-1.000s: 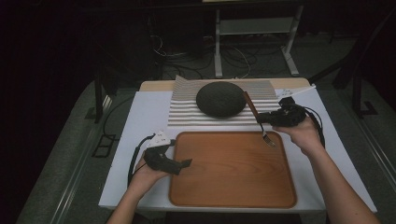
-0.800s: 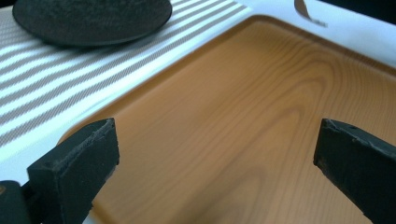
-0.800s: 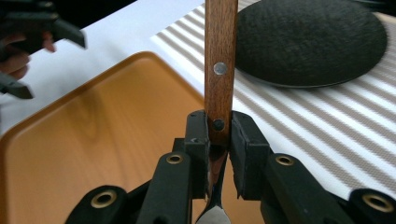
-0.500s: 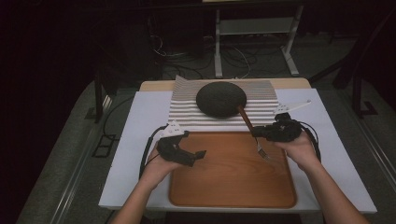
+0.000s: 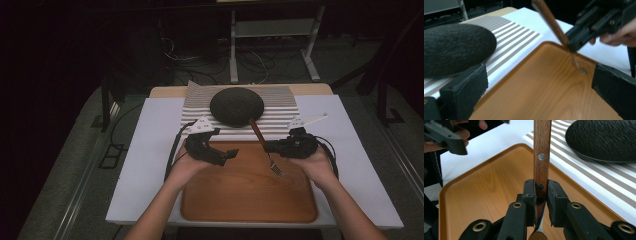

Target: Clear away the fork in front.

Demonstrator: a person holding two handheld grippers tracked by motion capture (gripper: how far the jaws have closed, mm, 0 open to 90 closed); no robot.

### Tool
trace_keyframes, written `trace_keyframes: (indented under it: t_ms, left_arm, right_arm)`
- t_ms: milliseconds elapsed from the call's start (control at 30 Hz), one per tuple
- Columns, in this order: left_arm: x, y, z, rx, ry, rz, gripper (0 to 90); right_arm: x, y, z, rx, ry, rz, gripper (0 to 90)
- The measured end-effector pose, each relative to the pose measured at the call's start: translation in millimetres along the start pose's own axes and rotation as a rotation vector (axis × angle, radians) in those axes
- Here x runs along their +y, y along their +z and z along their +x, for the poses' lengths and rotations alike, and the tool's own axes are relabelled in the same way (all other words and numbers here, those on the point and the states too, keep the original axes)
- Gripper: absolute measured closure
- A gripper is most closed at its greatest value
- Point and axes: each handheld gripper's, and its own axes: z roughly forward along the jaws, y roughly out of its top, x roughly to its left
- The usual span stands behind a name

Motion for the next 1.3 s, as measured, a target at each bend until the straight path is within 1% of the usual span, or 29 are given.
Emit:
trace_keyframes:
  t_ms: [33, 67, 100, 133, 200, 233, 267, 333, 367, 400, 467, 567, 700, 733, 767, 800, 833, 867, 933, 1000, 1033, 1133, 1167, 1200, 1300]
  left_arm:
    - [2.0, 1.7, -1.1, 0.002, -0.001, -0.006, 5.9]
    - [3.6, 3.2, -2.1, -0.004, -0.001, -0.012, 5.9]
    - [4.5, 4.9, -3.2, -0.012, 0.001, -0.018, 9.1]
    - [5.0, 6.3, -4.2, -0.016, -0.001, -0.019, 9.1]
    - [4.8, 9.3, -5.8, -0.028, -0.013, -0.026, 12.8]
    - [4.6, 10.6, -6.3, -0.038, -0.023, -0.031, 12.8]
    - [4.8, 13.4, -7.6, -0.045, -0.038, -0.035, 14.7]
    - [5.0, 14.4, -8.5, -0.042, -0.037, -0.036, 15.2]
    - [5.3, 15.1, -9.8, -0.041, -0.036, -0.04, 18.2]
    - [5.3, 15.1, -9.8, -0.041, -0.036, -0.04, 20.0]
    - [5.8, 15.3, -9.8, -0.063, -0.067, -0.063, 25.1]
    - [6.0, 17.1, -10.2, -0.084, -0.091, -0.074, 32.1]
    - [4.3, 20.1, -11.6, -0.085, -0.096, -0.066, 38.9]
    - [2.2, 21.5, -12.0, -0.092, -0.108, -0.069, 41.8]
    - [2.2, 21.5, -12.0, -0.092, -0.108, -0.069, 45.0]
    - [1.1, 21.9, -12.3, -0.093, -0.113, -0.07, 45.0]
    - [0.2, 22.4, -12.4, -0.1, -0.118, -0.073, 49.5]
    - [-0.4, 23.0, -12.7, -0.103, -0.124, -0.072, 51.0]
    - [-1.1, 23.6, -12.9, -0.103, -0.124, -0.07, 55.7]
    - [-1.2, 23.4, -12.9, -0.107, -0.13, -0.07, 60.9]
    - [-1.1, 23.0, -12.7, -0.118, -0.142, -0.079, 63.5]
    - [-0.9, 22.4, -12.4, -0.126, -0.152, -0.084, 69.0]
    - [-1.0, 21.4, -11.2, -0.146, -0.167, -0.094, 71.1]
    - [-1.0, 21.4, -11.2, -0.146, -0.167, -0.094, 72.6]
    - [-0.5, 19.1, -11.9, -0.164, -0.169, -0.11, 75.3]
  right_arm:
    - [0.1, 1.4, 2.8, 0.011, -0.002, -0.006, 76.9]
    - [0.1, 1.4, 2.8, 0.011, -0.002, -0.006, 76.9]
    - [0.3, 3.0, 5.9, 0.014, -0.009, -0.004, 76.8]
    - [0.3, 3.0, 5.9, 0.014, -0.009, -0.004, 76.8]
    - [0.0, 5.6, 10.2, 0.021, -0.017, -0.008, 76.8]
    - [0.0, 5.6, 10.2, 0.021, -0.017, -0.008, 76.8]
    - [-0.1, 6.9, 13.3, 0.027, -0.021, -0.015, 76.9]
    - [0.3, 7.6, 14.9, 0.03, -0.026, -0.016, 76.8]
    - [1.5, 8.8, 18.3, 0.034, -0.036, -0.021, 76.8]
    - [1.5, 8.8, 18.3, 0.034, -0.036, -0.021, 76.8]
    - [3.0, 10.9, 23.0, 0.041, -0.043, -0.025, 76.8]
    - [4.0, 14.2, 27.8, 0.047, -0.052, -0.026, 76.8]
    - [4.7, 17.0, 33.0, 0.049, -0.062, -0.031, 76.8]
    - [4.9, 17.1, 34.1, 0.045, -0.063, -0.037, 76.8]
    - [5.4, 17.2, 34.7, 0.05, -0.063, -0.039, 76.8]
    - [5.4, 17.2, 34.7, 0.05, -0.063, -0.039, 76.8]
    - [6.7, 17.9, 35.9, 0.048, -0.072, -0.038, 76.8]
    - [7.0, 18.5, 36.5, 0.052, -0.071, -0.038, 76.7]
    - [7.1, 19.0, 37.2, 0.053, -0.071, -0.04, 76.8]
    - [7.3, 20.0, 38.7, 0.04, -0.083, -0.047, 76.7]
    - [7.4, 20.3, 38.9, 0.038, -0.085, -0.046, 76.7]
    - [7.2, 21.0, 39.3, 0.04, -0.084, -0.048, 76.7]
    - [7.3, 21.5, 40.6, 0.032, -0.093, -0.046, 76.7]
    - [7.6, 21.7, 41.1, 0.029, -0.099, -0.043, 76.7]
    - [8.2, 22.8, 42.9, 0.028, -0.104, -0.046, 76.6]
